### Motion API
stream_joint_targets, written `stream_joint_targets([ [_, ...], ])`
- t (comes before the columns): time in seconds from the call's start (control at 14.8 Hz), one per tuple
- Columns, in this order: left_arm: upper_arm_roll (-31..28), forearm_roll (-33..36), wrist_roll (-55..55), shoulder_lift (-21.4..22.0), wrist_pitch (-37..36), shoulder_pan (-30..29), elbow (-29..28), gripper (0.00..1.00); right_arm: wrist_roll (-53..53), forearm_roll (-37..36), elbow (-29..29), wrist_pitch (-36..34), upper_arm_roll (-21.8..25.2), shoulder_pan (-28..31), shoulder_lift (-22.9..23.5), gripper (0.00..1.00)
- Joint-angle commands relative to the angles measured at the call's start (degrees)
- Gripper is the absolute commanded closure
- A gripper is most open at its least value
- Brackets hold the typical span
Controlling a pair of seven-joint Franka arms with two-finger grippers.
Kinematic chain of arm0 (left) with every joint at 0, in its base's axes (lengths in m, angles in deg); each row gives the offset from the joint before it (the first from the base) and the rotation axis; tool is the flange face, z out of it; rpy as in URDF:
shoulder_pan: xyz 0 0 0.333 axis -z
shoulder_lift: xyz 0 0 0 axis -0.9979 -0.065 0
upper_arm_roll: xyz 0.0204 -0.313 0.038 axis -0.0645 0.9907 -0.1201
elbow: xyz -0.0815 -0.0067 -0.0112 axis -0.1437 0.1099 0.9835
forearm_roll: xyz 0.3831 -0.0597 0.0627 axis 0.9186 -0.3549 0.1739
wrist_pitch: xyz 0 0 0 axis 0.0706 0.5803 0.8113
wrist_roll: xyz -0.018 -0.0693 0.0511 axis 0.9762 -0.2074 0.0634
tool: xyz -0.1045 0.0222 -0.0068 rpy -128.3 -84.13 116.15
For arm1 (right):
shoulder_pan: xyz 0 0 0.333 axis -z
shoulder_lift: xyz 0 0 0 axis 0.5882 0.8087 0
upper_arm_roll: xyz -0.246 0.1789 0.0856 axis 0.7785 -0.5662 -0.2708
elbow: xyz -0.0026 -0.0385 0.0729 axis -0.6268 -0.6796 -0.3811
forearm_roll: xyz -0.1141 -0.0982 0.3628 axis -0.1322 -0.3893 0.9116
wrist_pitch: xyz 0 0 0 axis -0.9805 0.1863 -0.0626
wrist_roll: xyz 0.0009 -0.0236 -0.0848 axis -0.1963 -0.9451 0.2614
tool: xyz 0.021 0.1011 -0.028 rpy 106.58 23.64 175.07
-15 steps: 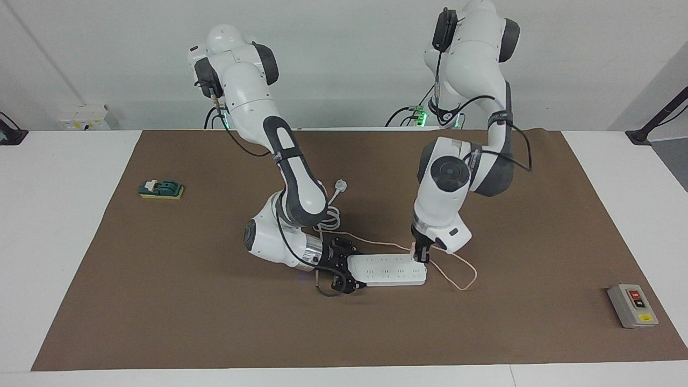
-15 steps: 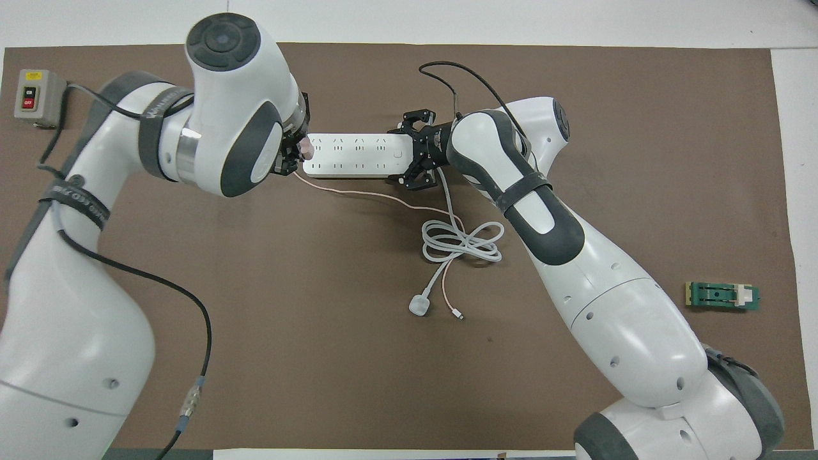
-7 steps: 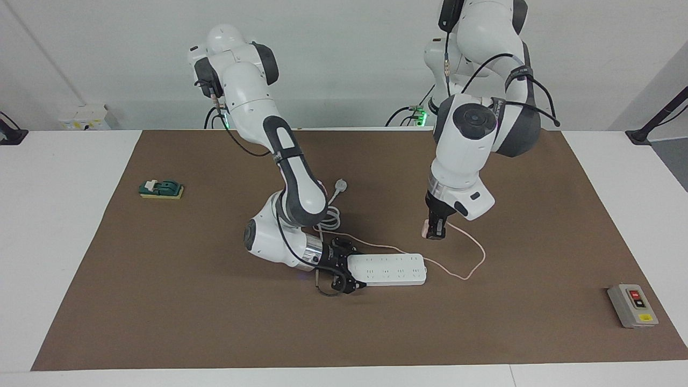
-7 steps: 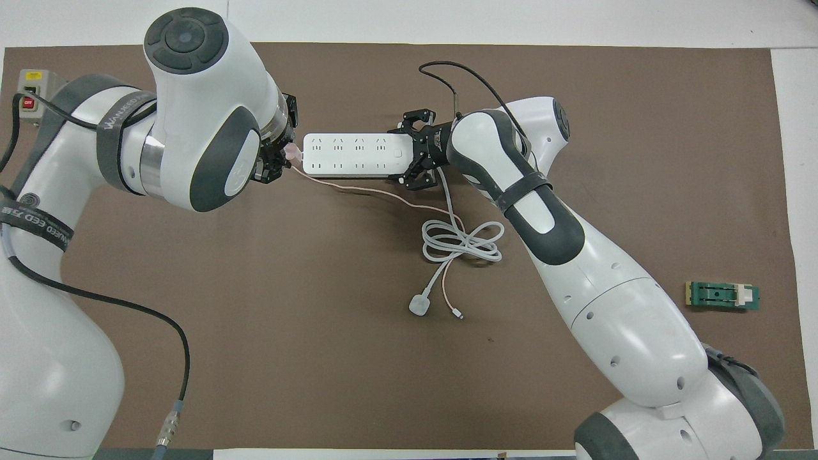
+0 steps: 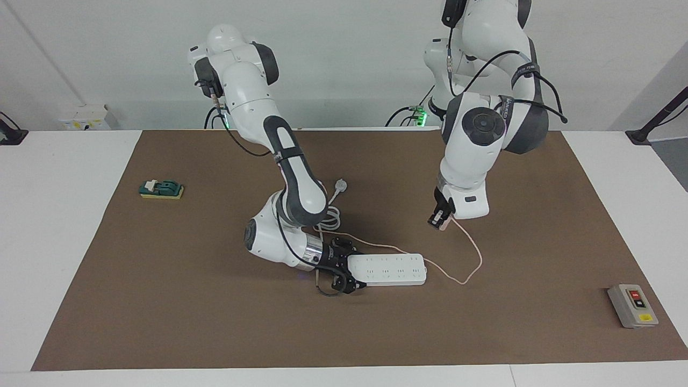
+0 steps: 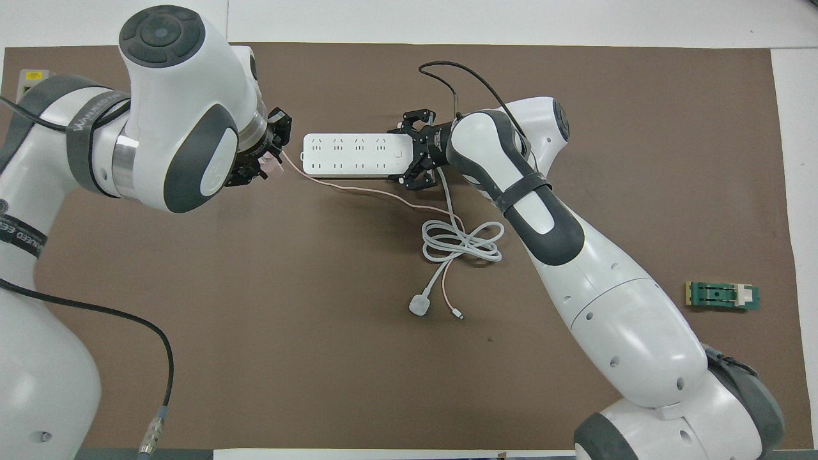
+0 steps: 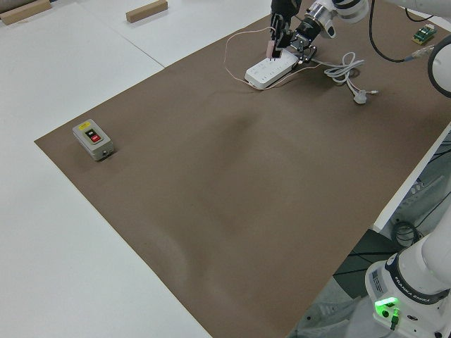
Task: Unplug charger and place it aside
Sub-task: 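Pull the pink charger out of the strip with the left gripper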
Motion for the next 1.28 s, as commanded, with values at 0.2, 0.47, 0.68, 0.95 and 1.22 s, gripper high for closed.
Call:
stream_joint_targets([
  [0.2,0.45,-2.79,-28.59,10.25,1.8,-7.98,-13.1,1.0,1.7,-0.26,0.26,5.25,0.11,-2.39,1.43,0.0],
  [0.47,0.45,-10.86,-45.38,14.39,1.11,-16.4,-16.88,1.0,1.61,-0.26,-1.23,4.47,0.11,-2.13,-0.24,0.0],
  [0.68,0.36,-18.43,-58.75,17.9,-1.53,-24.75,-21.36,1.0,1.61,-0.34,-2.55,3.76,0.37,-1.86,-1.56,0.0],
  [0.95,0.18,-24.51,-68.93,21.07,-1.27,-30.66,-27.77,1.0,1.61,-0.43,-4.75,1.65,0.9,-1.34,-4.11,0.0],
  [1.22,0.18,-32.95,-82.57,24.58,-1.27,-33.58,-38.31,1.0,-0.05,-0.43,-5.1,-0.27,0.99,-0.72,-5.77,0.0],
])
